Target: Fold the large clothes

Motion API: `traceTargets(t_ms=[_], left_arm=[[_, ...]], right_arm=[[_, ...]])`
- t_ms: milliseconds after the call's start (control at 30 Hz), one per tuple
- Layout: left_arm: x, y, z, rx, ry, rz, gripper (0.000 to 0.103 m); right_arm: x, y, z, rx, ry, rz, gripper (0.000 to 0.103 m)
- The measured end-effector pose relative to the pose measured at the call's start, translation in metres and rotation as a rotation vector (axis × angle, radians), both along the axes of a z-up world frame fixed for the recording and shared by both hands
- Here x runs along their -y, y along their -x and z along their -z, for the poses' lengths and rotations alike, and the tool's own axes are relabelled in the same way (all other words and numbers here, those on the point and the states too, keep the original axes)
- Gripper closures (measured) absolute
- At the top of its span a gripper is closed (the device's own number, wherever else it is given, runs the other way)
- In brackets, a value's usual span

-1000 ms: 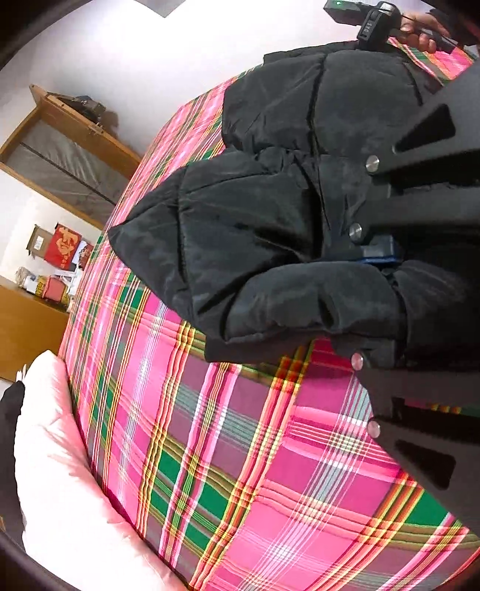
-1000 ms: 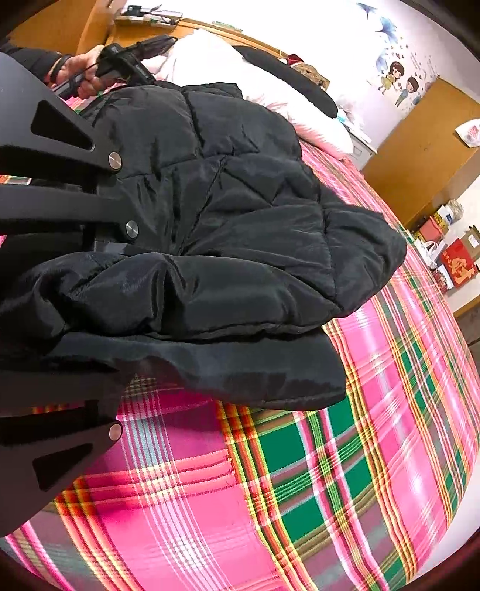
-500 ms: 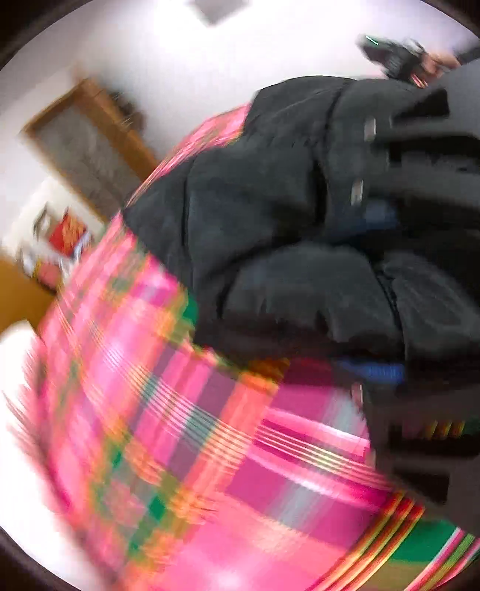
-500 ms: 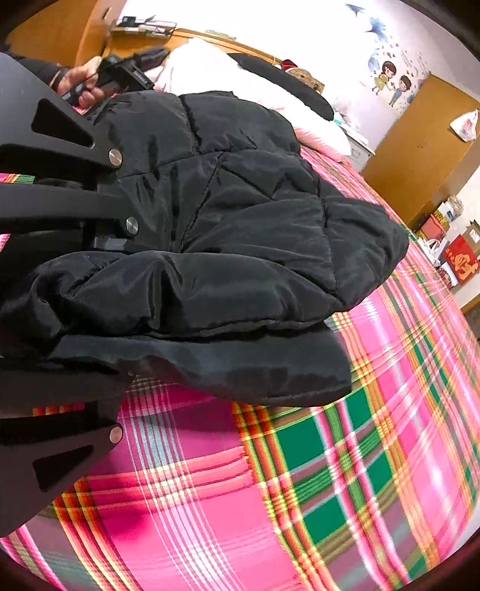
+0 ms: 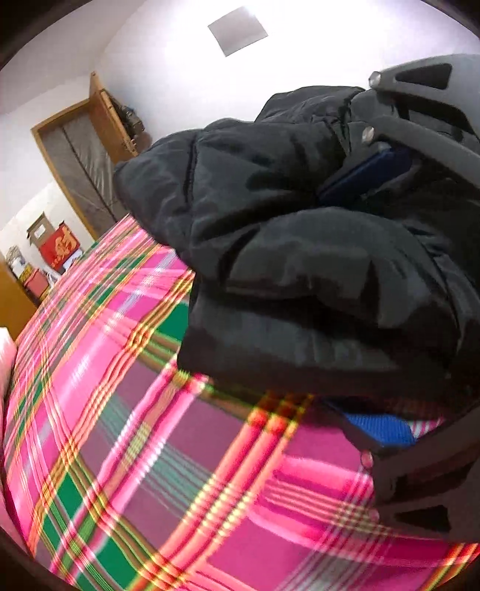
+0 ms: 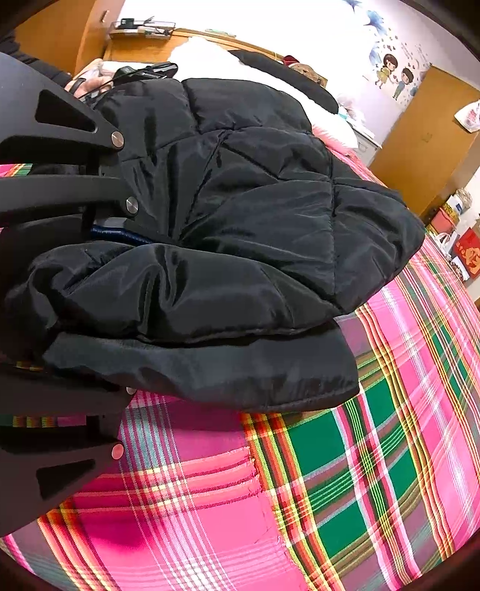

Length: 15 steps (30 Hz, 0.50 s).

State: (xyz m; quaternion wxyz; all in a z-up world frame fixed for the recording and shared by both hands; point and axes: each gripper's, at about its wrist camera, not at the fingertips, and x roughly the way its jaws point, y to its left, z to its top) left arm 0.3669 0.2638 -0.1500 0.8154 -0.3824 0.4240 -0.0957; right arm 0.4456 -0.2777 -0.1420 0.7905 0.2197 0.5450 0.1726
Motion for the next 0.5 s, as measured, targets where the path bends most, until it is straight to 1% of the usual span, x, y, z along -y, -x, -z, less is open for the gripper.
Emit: traceTargets(t_ms=[33, 67, 100, 200, 233, 267, 400, 500], left_arm=[[0.0, 0.001, 0.0, 0.005, 0.03, 0.001, 0.036], [0.002, 0.002, -0.003, 0.001, 0.02, -0.008, 0.043], [0.004, 0.004, -0.008, 0.008, -0.006, -0.01, 0.055], [0.014, 0.01, -0.029, 0.015, -0.103, -0.011, 0.069], [0.017, 0.013, -0.036, 0.017, -0.127, -0.018, 0.072], [0.019, 0.015, -0.042, 0.017, -0.148, -0.025, 0.073], [0.028, 0.03, -0.069, 0.035, -0.197, -0.043, 0.076], [0.024, 0.043, -0.088, 0.066, -0.225, -0.048, 0.077]], right_arm=[[-0.001, 0.001, -0.001, 0.002, 0.007, 0.001, 0.058], [-0.001, 0.002, -0.002, 0.003, 0.01, 0.002, 0.059], [-0.004, 0.003, -0.005, 0.004, 0.013, 0.005, 0.06], [-0.011, 0.008, -0.015, 0.026, 0.039, 0.009, 0.067], [-0.014, 0.011, -0.019, 0.033, 0.044, 0.012, 0.07], [-0.015, 0.014, -0.024, 0.042, 0.046, 0.014, 0.072], [-0.017, 0.021, -0.039, 0.068, 0.053, 0.012, 0.076], [-0.016, 0.028, -0.05, 0.086, 0.046, 0.006, 0.077]])
